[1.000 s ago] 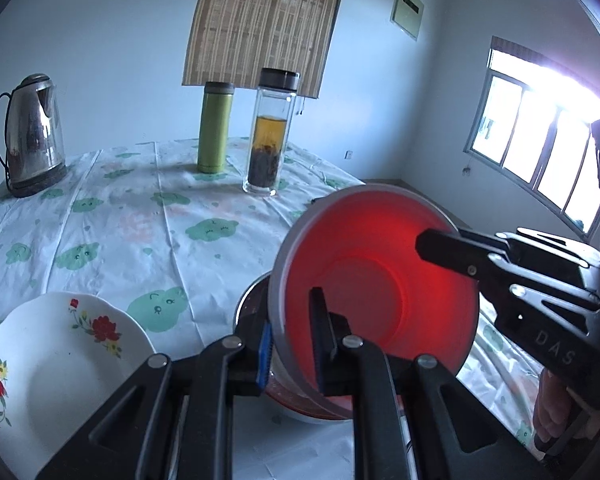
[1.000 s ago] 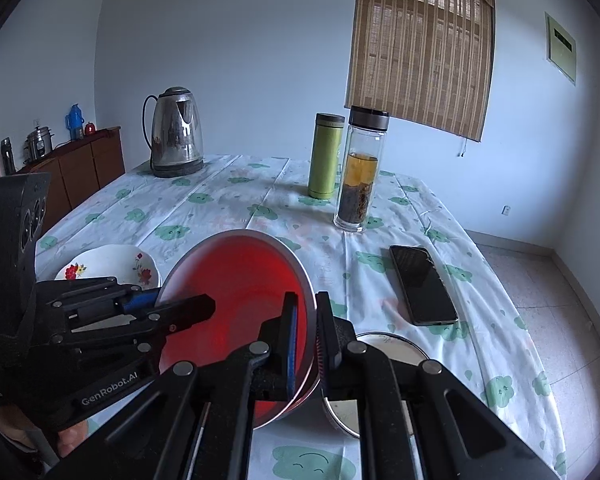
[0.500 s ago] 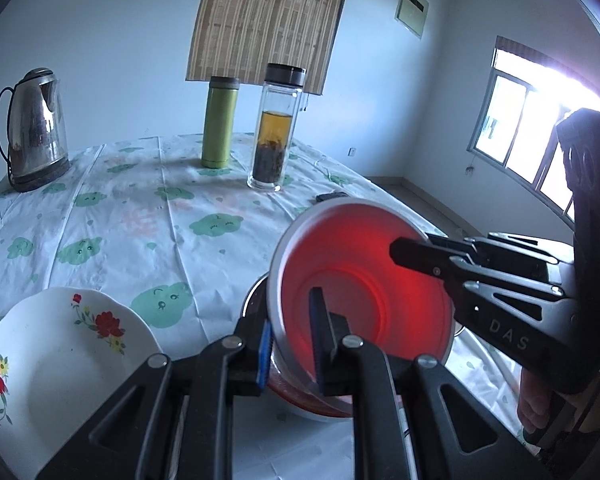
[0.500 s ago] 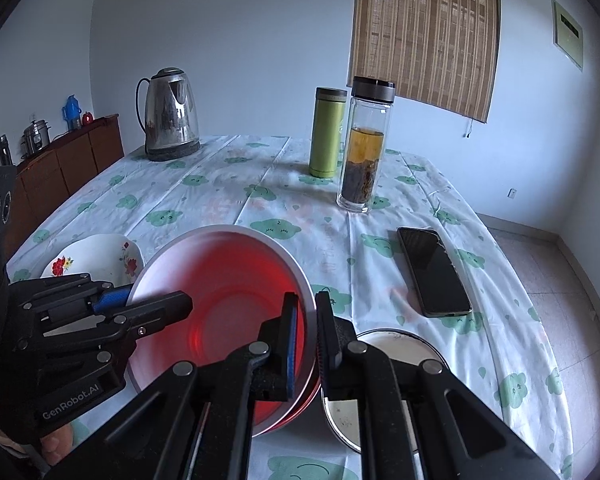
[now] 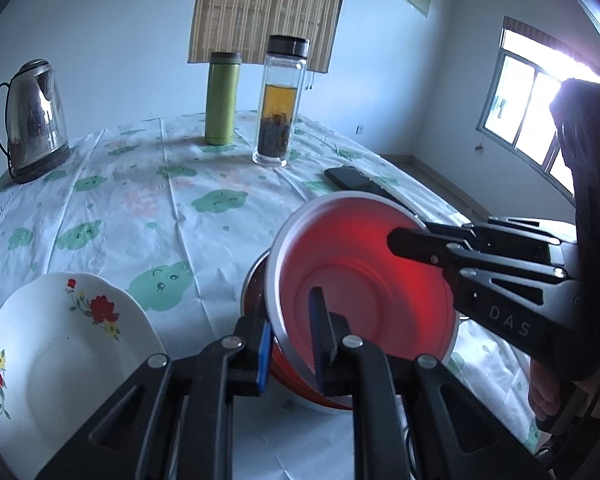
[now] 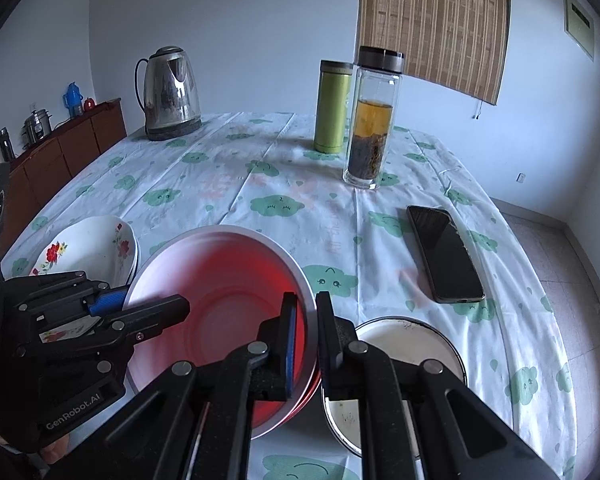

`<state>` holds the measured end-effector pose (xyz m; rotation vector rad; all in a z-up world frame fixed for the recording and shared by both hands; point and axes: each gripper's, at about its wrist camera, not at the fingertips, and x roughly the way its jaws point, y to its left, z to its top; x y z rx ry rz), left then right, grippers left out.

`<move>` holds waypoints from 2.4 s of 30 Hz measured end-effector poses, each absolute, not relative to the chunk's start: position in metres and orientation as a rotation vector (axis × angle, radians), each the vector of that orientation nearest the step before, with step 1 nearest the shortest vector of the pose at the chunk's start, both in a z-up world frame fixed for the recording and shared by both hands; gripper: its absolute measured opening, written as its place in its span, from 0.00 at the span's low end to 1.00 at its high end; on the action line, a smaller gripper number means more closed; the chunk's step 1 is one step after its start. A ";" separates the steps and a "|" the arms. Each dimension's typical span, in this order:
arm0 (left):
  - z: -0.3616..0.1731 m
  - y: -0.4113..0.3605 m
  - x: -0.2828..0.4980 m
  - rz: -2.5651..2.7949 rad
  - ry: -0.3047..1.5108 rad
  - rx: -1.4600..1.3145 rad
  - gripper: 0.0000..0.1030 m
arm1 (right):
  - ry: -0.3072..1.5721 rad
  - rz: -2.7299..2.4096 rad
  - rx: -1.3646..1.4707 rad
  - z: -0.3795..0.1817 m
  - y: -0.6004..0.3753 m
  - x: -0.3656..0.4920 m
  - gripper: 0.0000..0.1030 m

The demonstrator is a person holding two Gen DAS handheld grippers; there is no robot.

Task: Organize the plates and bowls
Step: 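Lower the pink bowl with both grippers into the steel bowl, then open both grippers and move them to the white enamel bowl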

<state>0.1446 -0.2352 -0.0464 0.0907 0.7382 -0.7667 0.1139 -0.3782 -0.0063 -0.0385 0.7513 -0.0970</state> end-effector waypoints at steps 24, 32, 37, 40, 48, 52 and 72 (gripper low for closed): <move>-0.046 -0.236 0.142 -0.769 0.717 0.113 0.40 | 0.823 -0.075 -0.083 -0.022 -0.379 0.129 0.14; -0.042 -0.231 0.141 -0.758 0.699 0.094 0.55 | 0.805 -0.085 -0.081 -0.022 -0.380 0.127 0.51; -0.038 -0.227 0.140 -0.740 0.671 0.082 0.67 | 0.792 -0.095 -0.077 -0.021 -0.383 0.123 0.51; -0.038 -0.227 0.140 -0.744 0.668 0.082 0.67 | 0.773 -0.107 -0.064 -0.018 -0.388 0.117 0.51; -0.038 -0.230 0.137 -0.744 0.660 0.095 0.67 | 0.731 -0.160 -0.004 -0.013 -0.411 0.092 0.52; -0.035 -0.231 0.134 -0.750 0.646 0.084 0.67 | 0.722 -0.186 0.029 -0.016 -0.424 0.078 0.52; -0.014 -0.349 0.109 -0.841 0.746 0.321 0.66 | 0.777 -0.257 0.182 -0.050 -0.483 0.056 0.30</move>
